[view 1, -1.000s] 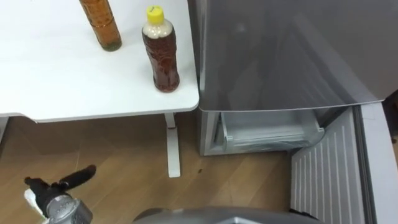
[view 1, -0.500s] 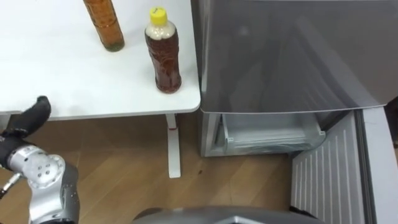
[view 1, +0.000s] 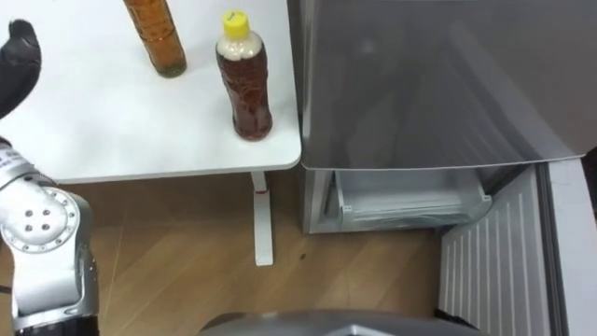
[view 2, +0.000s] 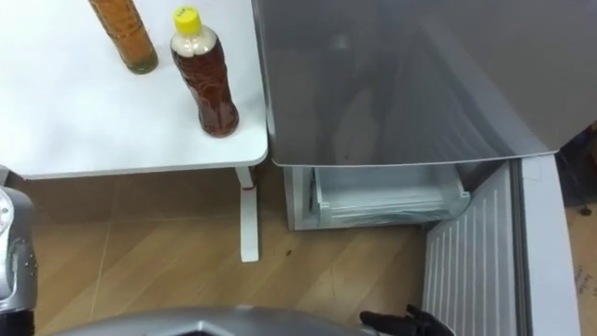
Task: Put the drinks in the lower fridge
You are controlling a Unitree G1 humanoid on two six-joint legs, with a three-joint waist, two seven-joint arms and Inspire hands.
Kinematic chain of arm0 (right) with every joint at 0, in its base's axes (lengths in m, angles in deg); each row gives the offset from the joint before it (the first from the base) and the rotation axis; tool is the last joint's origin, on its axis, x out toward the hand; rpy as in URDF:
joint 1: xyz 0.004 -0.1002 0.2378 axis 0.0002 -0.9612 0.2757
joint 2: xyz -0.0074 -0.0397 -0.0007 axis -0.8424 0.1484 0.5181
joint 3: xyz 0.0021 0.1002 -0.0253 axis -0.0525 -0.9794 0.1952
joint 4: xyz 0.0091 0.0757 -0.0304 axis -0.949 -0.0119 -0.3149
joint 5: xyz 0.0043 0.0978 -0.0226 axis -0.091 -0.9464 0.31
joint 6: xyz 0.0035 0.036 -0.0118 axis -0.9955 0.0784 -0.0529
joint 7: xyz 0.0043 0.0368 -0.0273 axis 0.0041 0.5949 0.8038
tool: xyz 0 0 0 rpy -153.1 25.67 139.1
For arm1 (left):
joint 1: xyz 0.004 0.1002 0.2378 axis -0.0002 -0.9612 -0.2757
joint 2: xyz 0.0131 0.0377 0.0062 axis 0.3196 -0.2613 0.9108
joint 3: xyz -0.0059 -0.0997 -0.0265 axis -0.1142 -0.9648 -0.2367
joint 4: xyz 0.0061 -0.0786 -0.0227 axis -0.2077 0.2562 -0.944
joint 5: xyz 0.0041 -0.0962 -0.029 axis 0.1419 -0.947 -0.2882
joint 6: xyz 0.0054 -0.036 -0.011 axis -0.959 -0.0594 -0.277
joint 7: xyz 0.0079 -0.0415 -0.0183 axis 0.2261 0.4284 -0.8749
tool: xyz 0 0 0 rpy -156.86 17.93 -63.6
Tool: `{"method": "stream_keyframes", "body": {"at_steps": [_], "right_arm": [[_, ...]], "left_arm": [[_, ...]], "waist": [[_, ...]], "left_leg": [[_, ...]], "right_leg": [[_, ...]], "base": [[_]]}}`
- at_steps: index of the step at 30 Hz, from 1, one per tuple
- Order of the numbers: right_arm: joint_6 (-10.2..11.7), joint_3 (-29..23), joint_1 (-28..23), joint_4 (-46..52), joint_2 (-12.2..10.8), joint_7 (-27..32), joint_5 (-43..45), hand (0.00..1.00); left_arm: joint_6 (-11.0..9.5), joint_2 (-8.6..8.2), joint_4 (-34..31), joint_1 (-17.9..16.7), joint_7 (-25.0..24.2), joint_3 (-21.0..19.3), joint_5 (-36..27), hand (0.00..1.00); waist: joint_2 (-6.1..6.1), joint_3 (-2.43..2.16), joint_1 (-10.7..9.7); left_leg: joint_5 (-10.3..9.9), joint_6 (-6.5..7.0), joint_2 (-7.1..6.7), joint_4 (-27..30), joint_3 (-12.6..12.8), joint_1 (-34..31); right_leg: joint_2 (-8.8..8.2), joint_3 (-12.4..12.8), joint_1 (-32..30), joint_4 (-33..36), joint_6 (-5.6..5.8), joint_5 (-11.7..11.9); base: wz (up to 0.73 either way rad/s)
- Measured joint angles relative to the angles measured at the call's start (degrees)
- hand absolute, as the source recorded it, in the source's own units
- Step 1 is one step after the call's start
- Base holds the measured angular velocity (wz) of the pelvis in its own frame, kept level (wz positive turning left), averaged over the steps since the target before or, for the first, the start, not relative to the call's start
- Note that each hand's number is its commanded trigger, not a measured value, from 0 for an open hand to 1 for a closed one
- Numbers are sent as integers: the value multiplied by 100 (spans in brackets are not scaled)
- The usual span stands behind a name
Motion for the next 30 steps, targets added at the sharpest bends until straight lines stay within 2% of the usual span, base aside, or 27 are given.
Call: {"method": "stream_keyframes", "body": {"at_steps": [8,14,19,24,30], "right_arm": [[-9,70,110,-48,51,-60,31,0],[-19,77,217,-81,41,-67,63,0],[-22,124,222,-89,44,-90,65,0],[-19,111,246,-189,46,-151,17,0],[-17,113,247,-182,67,-182,9,0]], "left_arm": [[67,20,-211,223,-964,697,70,0],[347,5,-679,322,-1751,1151,98,0],[357,-22,-874,509,-2296,1237,97,0],[521,-33,-874,518,-2773,1245,86,0],[564,-34,-874,518,-3175,1287,16,0]], "waist": [[23,19,-161],[19,18,-275],[15,15,-306],[29,5,-382],[51,-13,-392]], "left_leg": [[1,2,0,37,3,-124],[2,2,-3,91,-11,-132],[2,2,-3,113,-9,-126],[3,4,-2,125,-6,-124],[4,6,6,122,5,-129]], "right_leg": [[1,2,-93,-1,0,0],[1,3,-103,-8,0,0],[0,3,-89,-8,0,0],[0,4,-81,3,0,0],[1,18,-79,16,-1,1]], "base": [[1],[0],[0],[0],[0]]}}
